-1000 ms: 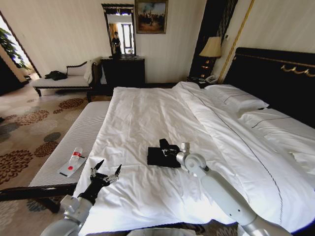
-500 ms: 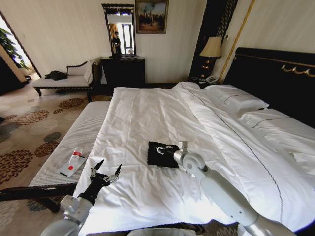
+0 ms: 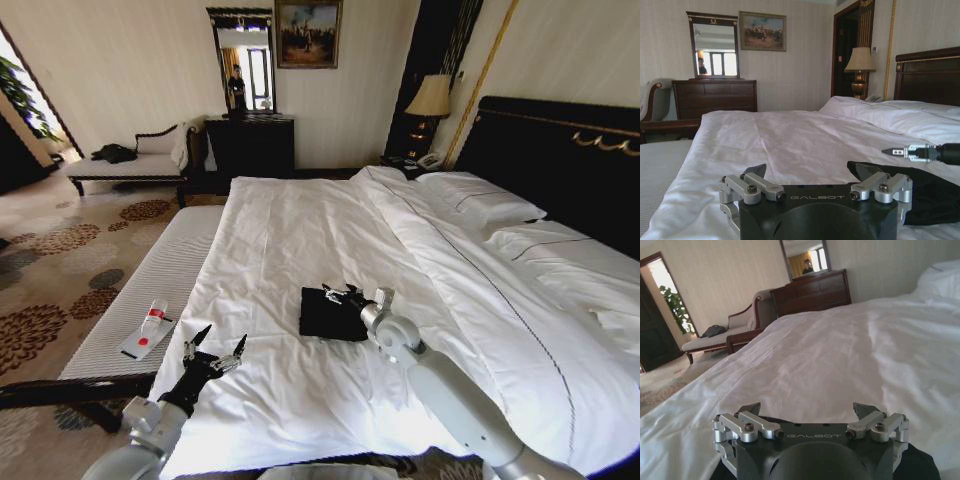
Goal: Fold the clothes on the bed.
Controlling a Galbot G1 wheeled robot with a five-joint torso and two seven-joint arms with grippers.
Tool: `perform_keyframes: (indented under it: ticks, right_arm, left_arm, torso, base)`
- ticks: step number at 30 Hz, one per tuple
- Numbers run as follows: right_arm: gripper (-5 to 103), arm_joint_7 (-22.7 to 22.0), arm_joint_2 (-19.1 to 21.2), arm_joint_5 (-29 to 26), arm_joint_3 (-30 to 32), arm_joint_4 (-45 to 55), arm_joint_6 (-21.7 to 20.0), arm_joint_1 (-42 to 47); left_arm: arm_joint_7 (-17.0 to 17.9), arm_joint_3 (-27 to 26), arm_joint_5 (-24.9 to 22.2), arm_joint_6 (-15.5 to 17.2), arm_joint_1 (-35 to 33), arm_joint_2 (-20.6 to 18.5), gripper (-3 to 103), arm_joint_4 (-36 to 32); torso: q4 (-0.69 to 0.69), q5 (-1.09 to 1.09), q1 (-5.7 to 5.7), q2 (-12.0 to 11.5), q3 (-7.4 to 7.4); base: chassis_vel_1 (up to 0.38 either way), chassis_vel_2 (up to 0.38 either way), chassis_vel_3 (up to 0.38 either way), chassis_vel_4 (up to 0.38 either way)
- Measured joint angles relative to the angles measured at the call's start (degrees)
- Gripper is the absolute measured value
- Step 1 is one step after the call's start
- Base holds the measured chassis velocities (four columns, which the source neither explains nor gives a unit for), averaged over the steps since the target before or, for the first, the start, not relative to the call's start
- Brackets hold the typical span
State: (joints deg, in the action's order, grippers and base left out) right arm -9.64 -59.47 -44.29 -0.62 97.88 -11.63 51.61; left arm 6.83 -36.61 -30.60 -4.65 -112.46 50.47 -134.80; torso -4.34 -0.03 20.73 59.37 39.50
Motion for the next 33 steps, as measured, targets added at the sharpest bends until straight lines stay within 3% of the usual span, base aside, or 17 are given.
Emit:
perform_keyframes:
  ticks: [3,4,7,10,14,17,18,20,22,25,26,27,30,33]
  right_arm:
    - [100,3.8,-2.54,11.48,-3.88,-5.16,5.45,0.2]
    - [100,3.8,-2.54,11.48,-3.88,-5.16,5.45,0.2]
    - [100,4.89,-7.52,18.62,-6.47,-10.45,10.16,0.91]
    - [100,4.97,-8.44,22.02,-7.36,-11.59,12.17,1.48]
    - [100,3.36,-7.62,21.62,-7.01,-9.3,12.36,1.78]
    - [100,0.1,-1.54,15.74,-2.94,-0.09,10.26,2.3]
    - [100,0.1,-1.54,15.74,-2.94,-0.09,10.26,2.3]
    - [100,-0.79,2.73,14.0,2.08,5.23,9.86,4.69]
    - [100,-0.83,4.33,14.45,5.38,6.93,9.89,6.51]
    - [100,0.64,6.72,22.44,18.71,9.94,11.21,15.45]
    - [100,1.41,6.85,24.5,24.59,11.36,12.17,20.41]
    - [100,1.41,6.85,24.5,24.59,11.36,12.17,20.41]
    - [100,3.2,5.49,24.75,34.72,15.54,14.09,30.68]
    - [100,4.74,3.8,22.74,38.72,19.15,14.45,36.48]
  left_arm:
    - [0.0,0.0,0.0,0.0,0.0,0.0,100,0.0]
    - [0.0,0.0,0.0,0.0,0.0,0.0,100,0.0]
    - [0.0,0.0,0.0,0.0,0.0,0.0,100,0.0]
    - [0.0,0.0,0.0,0.0,0.0,0.0,100,0.0]
    - [0.0,0.0,0.0,0.0,0.0,0.0,100,0.0]
    - [0.03,0.0,0.0,0.0,0.0,0.0,100,0.0]
    - [0.03,0.0,0.0,0.0,0.0,0.0,100,0.0]
    - [0.0,0.0,0.0,-0.01,0.0,0.0,100,0.0]
    - [0.02,0.01,0.0,-0.01,0.0,0.0,100,0.0]
    - [0.03,0.0,0.0,-0.01,0.0,0.0,100,0.0]
    - [0.03,0.0,0.0,-0.01,0.0,-0.01,100,0.0]
    - [0.03,0.0,0.0,-0.01,0.0,-0.01,100,0.0]
    - [0.03,0.0,0.0,-0.01,0.0,-0.01,100,0.01]
    - [0.01,0.01,0.0,-0.01,0.0,-0.01,100,0.0]
  torso:
    - [0.0,-0.02,-0.01,0.0,0.0]
    - [0.0,-0.02,-0.01,0.0,0.0]
    - [0.04,0.01,0.0,-0.01,0.0]
    - [0.01,0.0,0.0,0.0,0.0]
    - [0.01,0.02,0.0,0.0,0.0]
    - [0.0,-0.03,0.0,0.0,0.0]
    - [0.0,-0.03,0.0,0.0,0.0]
    - [0.01,0.0,0.0,0.0,0.0]
    - [0.01,0.01,0.0,0.0,0.0]
    - [0.0,0.02,0.0,0.0,-0.01]
    - [-0.02,-0.01,0.0,0.0,-0.01]
    - [-0.02,-0.01,0.0,0.0,-0.01]
    - [-0.04,0.03,-0.01,0.0,-0.01]
    - [0.02,0.01,-0.01,0.0,-0.01]
  base:
    - [0.0,0.0,0.0,0.0]
    - [0.0,0.0,0.0,0.0]
    - [0.0,0.0,0.0,0.0]
    - [0.0,0.0,0.0,0.0]
    - [0.0,0.0,0.0,0.0]
    - [0.0,0.0,0.0,0.0]
    - [0.0,0.0,0.0,0.0]
    - [0.0,0.0,0.0,0.0]
    - [0.0,0.0,0.0,0.0]
    - [0.0,0.0,0.0,0.0]
    - [0.0,0.0,0.0,0.0]
    - [0.0,0.0,0.0,0.0]
    - [0.0,0.0,0.0,0.0]
    - [0.0,0.0,0.0,0.0]
